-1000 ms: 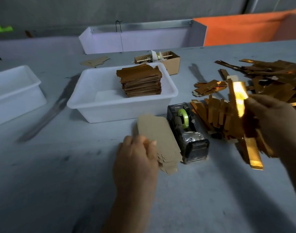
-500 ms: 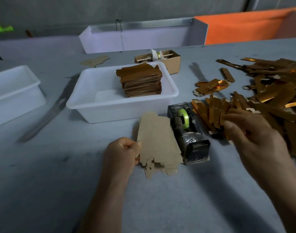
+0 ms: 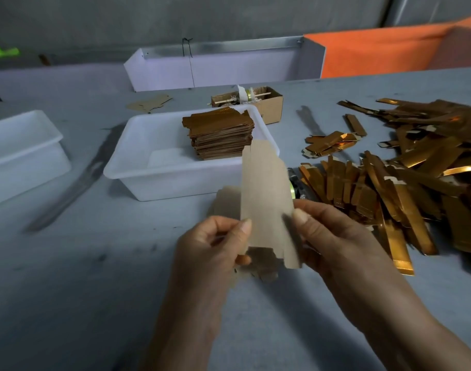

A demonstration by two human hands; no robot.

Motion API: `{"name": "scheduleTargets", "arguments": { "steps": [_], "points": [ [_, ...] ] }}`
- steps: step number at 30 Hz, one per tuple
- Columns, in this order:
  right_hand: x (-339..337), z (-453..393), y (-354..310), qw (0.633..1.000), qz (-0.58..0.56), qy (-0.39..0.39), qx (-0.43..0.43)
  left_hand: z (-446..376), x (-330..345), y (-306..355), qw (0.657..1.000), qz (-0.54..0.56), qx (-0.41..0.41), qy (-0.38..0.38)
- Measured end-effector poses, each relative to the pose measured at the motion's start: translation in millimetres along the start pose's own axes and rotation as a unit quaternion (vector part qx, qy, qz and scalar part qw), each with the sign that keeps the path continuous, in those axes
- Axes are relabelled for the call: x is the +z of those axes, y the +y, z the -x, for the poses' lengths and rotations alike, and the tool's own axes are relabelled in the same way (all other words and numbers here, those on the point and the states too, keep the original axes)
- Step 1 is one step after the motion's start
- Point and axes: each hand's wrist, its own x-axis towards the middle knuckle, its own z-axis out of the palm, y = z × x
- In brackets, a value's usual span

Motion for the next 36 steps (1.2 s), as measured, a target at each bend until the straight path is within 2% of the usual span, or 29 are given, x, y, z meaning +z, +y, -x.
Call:
{"name": "scheduleTargets", "arguments": {
  "steps": [5,8,16,20,25,28,31,33,36],
  "points": [
    [0,0,-1,0.999,-0.028,0.026,0.002,2,4,0,0.996,0.023,-0.021,-0.078],
    [0,7,2,0.999,-0.028,0.014,0.002,1,7,4,0.995,0.050,-0.023,-0.089],
    [-10,17,5,1.000,0.007,-0.019,0.021,2,17,-3,0.993,0.026,-0.033,-0.107],
    [-11,16,6,1.000,0.019,-0.014,0.004,3,19,-3,0.996,0.007,-0.010,-0.088],
    [-11,17,9,0.997,0.072,0.004,-0.028,3,21,-7,0.995,0.001,-0.022,-0.094],
    [-10,19,14,0.983,0.170,0.051,-0.046,4,23,-12,0.996,0.008,-0.018,-0.086],
    [-2,24,16,0.942,0.301,0.100,-0.105,5,28,-17,0.998,0.020,-0.010,-0.051],
    [7,28,15,0.924,0.329,0.102,-0.167,5,32,-20,0.999,0.022,0.004,-0.032],
    [15,31,19,0.917,0.322,0.082,-0.221,8,35,-19,0.998,0.041,0.005,-0.037]
  ]
}}
